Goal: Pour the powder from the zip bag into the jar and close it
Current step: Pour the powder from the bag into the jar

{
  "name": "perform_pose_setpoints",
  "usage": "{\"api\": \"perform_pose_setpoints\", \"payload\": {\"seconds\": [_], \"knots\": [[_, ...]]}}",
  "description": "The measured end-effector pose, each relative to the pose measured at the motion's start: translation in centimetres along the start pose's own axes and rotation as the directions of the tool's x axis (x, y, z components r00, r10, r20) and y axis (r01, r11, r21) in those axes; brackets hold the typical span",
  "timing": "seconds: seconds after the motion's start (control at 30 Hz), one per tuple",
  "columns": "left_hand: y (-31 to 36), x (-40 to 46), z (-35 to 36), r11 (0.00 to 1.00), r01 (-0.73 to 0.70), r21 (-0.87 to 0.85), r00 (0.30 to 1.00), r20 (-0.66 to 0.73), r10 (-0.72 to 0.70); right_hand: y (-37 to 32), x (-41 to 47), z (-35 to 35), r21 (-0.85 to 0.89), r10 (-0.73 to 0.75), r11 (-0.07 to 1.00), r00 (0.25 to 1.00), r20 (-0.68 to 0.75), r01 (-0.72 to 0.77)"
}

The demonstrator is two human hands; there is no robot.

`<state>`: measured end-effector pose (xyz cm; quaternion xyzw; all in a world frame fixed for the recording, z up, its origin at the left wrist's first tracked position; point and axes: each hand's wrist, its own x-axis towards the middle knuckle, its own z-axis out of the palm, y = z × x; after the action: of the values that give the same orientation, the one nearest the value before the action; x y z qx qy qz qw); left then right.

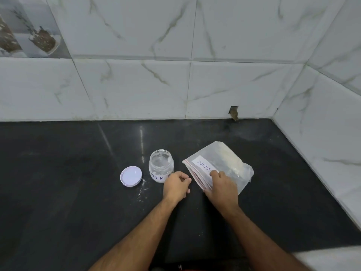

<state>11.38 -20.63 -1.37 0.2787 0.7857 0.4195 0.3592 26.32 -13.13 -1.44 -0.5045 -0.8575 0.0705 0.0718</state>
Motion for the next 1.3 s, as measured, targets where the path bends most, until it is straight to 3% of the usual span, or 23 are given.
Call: {"api": "perform_pose_setpoints", "payload": {"seconds": [0.1, 0.2, 0.43, 0.6, 0.77, 0.87, 0.93, 1.03, 1.17, 1.2, 1.3], "knots": [[-0.1, -0.1, 1.1, 0.995, 0.096, -0.004, 0.995, 0.011, -0.096, 0.6, 0.4, -0.8, 0.055, -0.003, 0.998, 0.999, -0.043, 0.006], [1.1, -0.2, 2.5, 0.993, 0.104, -0.05, 0.994, 0.037, -0.102, 1.4, 1.5, -2.5, 0.158, 0.036, 0.987, 0.998, -0.043, -0.029], [7.3, -0.5, 4.3, 0.999, -0.039, -0.033, 0.997, -0.073, 0.037, 2.9, 5.6, -9.8, 0.315, 0.106, 0.946, 0.99, -0.089, -0.073], [14.6, 0.8, 2.8, 0.938, -0.257, 0.235, 0.94, -0.165, 0.299, 5.2, 9.8, -15.3, 0.327, 0.126, 0.941, 0.987, -0.103, -0.086], [20.7, 2.0, 1.4, 0.891, -0.286, 0.351, 0.915, -0.177, 0.364, 7.4, 13.0, -19.5, 0.392, 0.219, 0.905, 0.97, -0.104, -0.162], [22.5, 2.0, 1.3, 0.881, -0.32, 0.349, 0.89, -0.207, 0.406, 8.2, 13.1, -20.2, 0.467, 0.231, 0.878, 0.948, -0.218, -0.106], [22.6, 1.7, 1.6, 0.869, -0.301, 0.392, 0.895, -0.198, 0.399, 8.2, 12.4, -19.4, 0.461, 0.21, 0.883, 0.952, -0.223, -0.087], [21.6, 1.2, 2.3, 0.846, -0.24, 0.476, 0.928, -0.144, 0.344, 8.2, 11.3, -17.6, 0.384, 0.131, 0.919, 0.988, -0.077, -0.092], [21.3, 1.4, 2.5, 0.854, -0.257, 0.452, 0.889, -0.236, 0.392, 8.3, 10.9, -18.2, 0.436, 0.123, 0.898, 0.923, -0.366, 0.053], [21.5, 1.3, 2.3, 0.856, -0.258, 0.447, 0.879, -0.26, 0.4, 8.5, 10.9, -18.4, 0.422, 0.116, 0.905, 0.921, -0.373, 0.057], [21.8, 1.0, 1.8, 0.849, -0.214, 0.483, 0.89, -0.262, 0.374, 9.3, 11.0, -18.3, 0.427, 0.141, 0.904, 0.965, -0.221, -0.034]]}}
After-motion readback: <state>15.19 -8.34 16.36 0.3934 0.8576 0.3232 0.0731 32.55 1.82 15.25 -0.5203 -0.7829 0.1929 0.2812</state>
